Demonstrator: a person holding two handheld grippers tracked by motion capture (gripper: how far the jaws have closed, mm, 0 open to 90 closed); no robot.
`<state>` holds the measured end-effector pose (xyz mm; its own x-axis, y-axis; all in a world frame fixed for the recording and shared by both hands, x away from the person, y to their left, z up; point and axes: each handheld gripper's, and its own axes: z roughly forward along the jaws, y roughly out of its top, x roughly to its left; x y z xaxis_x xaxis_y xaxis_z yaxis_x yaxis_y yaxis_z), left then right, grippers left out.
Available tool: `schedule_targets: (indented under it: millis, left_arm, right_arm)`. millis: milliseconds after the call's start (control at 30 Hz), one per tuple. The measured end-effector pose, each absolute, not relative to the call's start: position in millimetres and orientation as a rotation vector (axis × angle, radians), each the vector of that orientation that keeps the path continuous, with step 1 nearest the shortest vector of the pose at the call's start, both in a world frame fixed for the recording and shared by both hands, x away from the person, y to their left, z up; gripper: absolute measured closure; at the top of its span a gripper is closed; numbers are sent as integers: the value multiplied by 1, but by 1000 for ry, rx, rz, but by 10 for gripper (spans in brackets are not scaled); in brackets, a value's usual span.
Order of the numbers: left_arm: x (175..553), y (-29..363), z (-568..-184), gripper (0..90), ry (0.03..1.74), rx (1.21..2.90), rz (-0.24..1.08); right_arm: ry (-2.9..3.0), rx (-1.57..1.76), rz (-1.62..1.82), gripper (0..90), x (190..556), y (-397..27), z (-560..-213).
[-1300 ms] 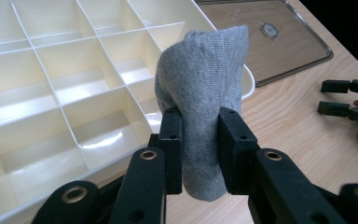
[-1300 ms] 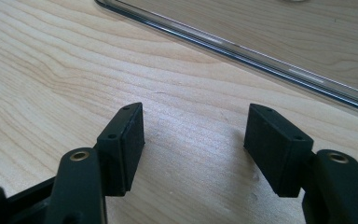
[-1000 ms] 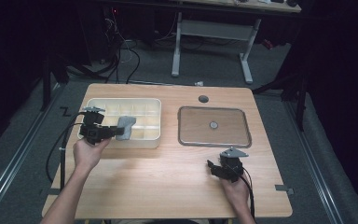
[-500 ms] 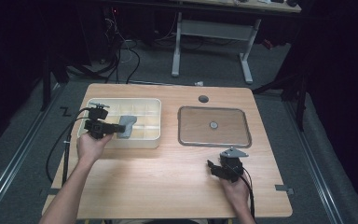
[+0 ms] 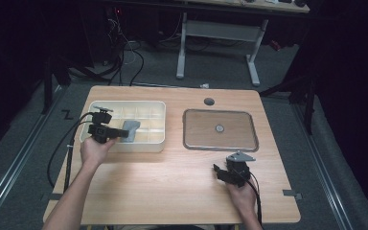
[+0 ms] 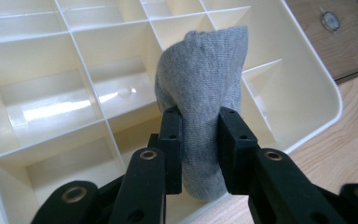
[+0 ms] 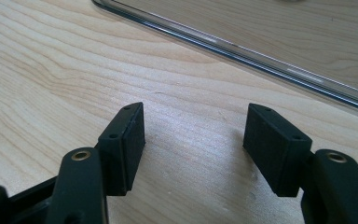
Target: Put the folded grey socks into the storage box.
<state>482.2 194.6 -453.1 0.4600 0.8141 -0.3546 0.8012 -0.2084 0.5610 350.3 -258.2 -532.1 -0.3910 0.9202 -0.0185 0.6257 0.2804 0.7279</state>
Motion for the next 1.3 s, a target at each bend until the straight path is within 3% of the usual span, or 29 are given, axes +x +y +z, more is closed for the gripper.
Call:
schedule_targets:
  millis: [1300]
  left_arm:
    - [492, 188, -476, 778, 1422, 2189, -2]
  right_arm:
    - [2117, 1388, 899, 389, 350, -258, -532]
